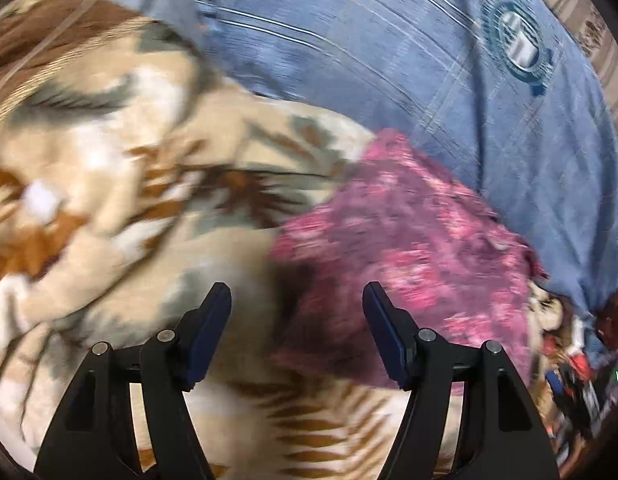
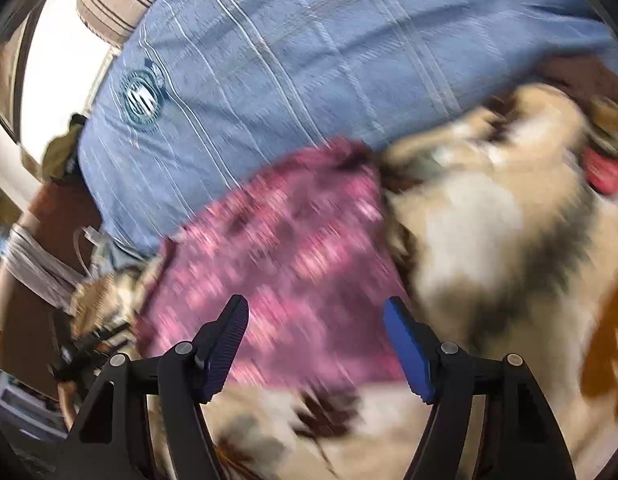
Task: Fold small clothes
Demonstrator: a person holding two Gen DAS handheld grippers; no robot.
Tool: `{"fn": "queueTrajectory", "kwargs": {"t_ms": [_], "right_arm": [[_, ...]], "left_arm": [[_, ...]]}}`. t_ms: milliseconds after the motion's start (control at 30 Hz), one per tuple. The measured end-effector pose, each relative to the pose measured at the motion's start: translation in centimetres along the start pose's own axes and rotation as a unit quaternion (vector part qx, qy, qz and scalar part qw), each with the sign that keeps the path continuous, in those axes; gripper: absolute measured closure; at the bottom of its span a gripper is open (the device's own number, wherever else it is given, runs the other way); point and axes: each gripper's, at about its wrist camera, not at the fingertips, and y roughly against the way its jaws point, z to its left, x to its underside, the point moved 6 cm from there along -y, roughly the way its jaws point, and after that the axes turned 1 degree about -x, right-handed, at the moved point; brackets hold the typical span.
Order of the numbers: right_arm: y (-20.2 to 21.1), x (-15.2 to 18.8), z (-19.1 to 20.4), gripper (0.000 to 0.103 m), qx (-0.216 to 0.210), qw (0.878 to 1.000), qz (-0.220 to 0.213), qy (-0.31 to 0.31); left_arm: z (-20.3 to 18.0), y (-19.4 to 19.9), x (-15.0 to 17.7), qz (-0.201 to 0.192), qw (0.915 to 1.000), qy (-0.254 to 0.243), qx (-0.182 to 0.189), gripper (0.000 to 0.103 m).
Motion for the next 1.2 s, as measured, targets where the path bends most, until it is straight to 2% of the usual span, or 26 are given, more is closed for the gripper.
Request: {"fn": "queueTrajectory", "kwargs": {"t_ms": [33,133,200,233,333,367,433,467,500,533,600,667,733,767,800,867,933,1067,1133,1200], "right_arm": [[0.3,1.3,-0.9,0.030,0.007,1.000,-0.003,-0.003],[-0.6,2.3,-3.7,0.031,0.021,1.000,0.016,-0.015],[-1.1,2.4,-4.6,0.032,0.015,1.000,0.013,-0.010],[-1.4,2.4,-4.5,0.034,0.007,1.000,0.014,-0.008],[-1.2,2.2,-5.0,0.043,0.036,0.999,-0.005,0.000],[-1.1,2.1,-5.1,0.043,0.028,1.000,-0.008,-0.006],[-1.9,2.2,-5.1,0.045,0.011,1.000,0.005,-0.005],[-2.4,2.4,-5.0,0.048,0.011,1.000,0.011,-0.001],[-2.8,2.7,-4.7,0.050,0.009,1.000,0.020,0.007],[-3.2,2.8,-4.4,0.053,0.018,0.999,0.023,0.023],[-3.6,2.9,-3.8,0.063,0.040,0.998,0.025,0.040],[-4.0,2.9,-4.1,0.094,0.071,0.996,0.028,0.050],[-3.7,2.7,-4.4,0.096,0.062,0.997,0.033,0.032],[-3.2,2.5,-4.4,0.097,0.059,0.997,0.033,0.027],[-2.2,2.3,-4.3,0.098,0.052,0.998,0.030,0.021],[1.1,2.0,-3.6,0.099,0.034,0.999,0.017,0.017],[4.2,2.4,-2.3,0.100,0.044,0.998,0.016,0.037],[11.0,6.5,0.2,0.100,0.069,0.994,0.030,0.084],[13.4,9.3,0.4,0.100,0.078,0.992,0.042,0.092],[14.4,13.2,-0.7,0.100,0.080,0.991,0.062,0.082]], "left_arm": [[0.7,-0.1,0.8,0.004,1.0000,0.006,-0.004,0.035],[0.7,-1.6,3.0,0.033,0.9992,0.000,0.021,0.036],[0.2,-2.5,3.6,0.030,0.9985,0.005,0.047,0.039],[0.0,-3.0,3.5,0.025,0.9986,0.007,0.046,0.039],[-0.5,-3.6,3.0,0.011,0.9991,0.002,0.041,0.039],[-0.6,-3.8,3.0,0.009,0.9991,0.002,0.040,0.039],[-0.5,-4.1,3.0,0.009,0.9992,0.002,0.039,0.052],[-0.4,-4.0,3.0,0.007,0.9993,0.002,0.036,0.065],[-0.2,-3.8,2.8,0.003,0.9993,0.007,0.037,0.074],[0.0,-3.7,2.7,-0.001,0.9989,0.014,0.045,0.075],[0.2,-3.9,2.6,0.004,0.9986,0.022,0.047,0.074],[0.2,-4.5,2.6,0.004,0.9991,0.021,0.038,0.075],[-0.3,-4.2,2.6,0.002,0.9998,-0.018,0.010,0.097],[-0.7,-3.5,2.5,0.003,0.9991,-0.040,0.012,0.101],[-0.8,-2.0,2.2,-0.005,0.9987,-0.043,0.029,0.102],[-0.3,1.5,1.6,-0.013,0.9975,-0.028,0.063,0.102],[0.2,4.6,2.1,0.000,0.9951,-0.021,0.097,0.102],[1.0,10.3,5.7,0.004,0.9922,-0.068,0.104,0.102],[2.1,11.4,8.6,0.023,0.9915,-0.080,0.100,0.102],[3.3,10.8,11.2,0.045,0.9919,-0.081,0.087,0.101]]}}
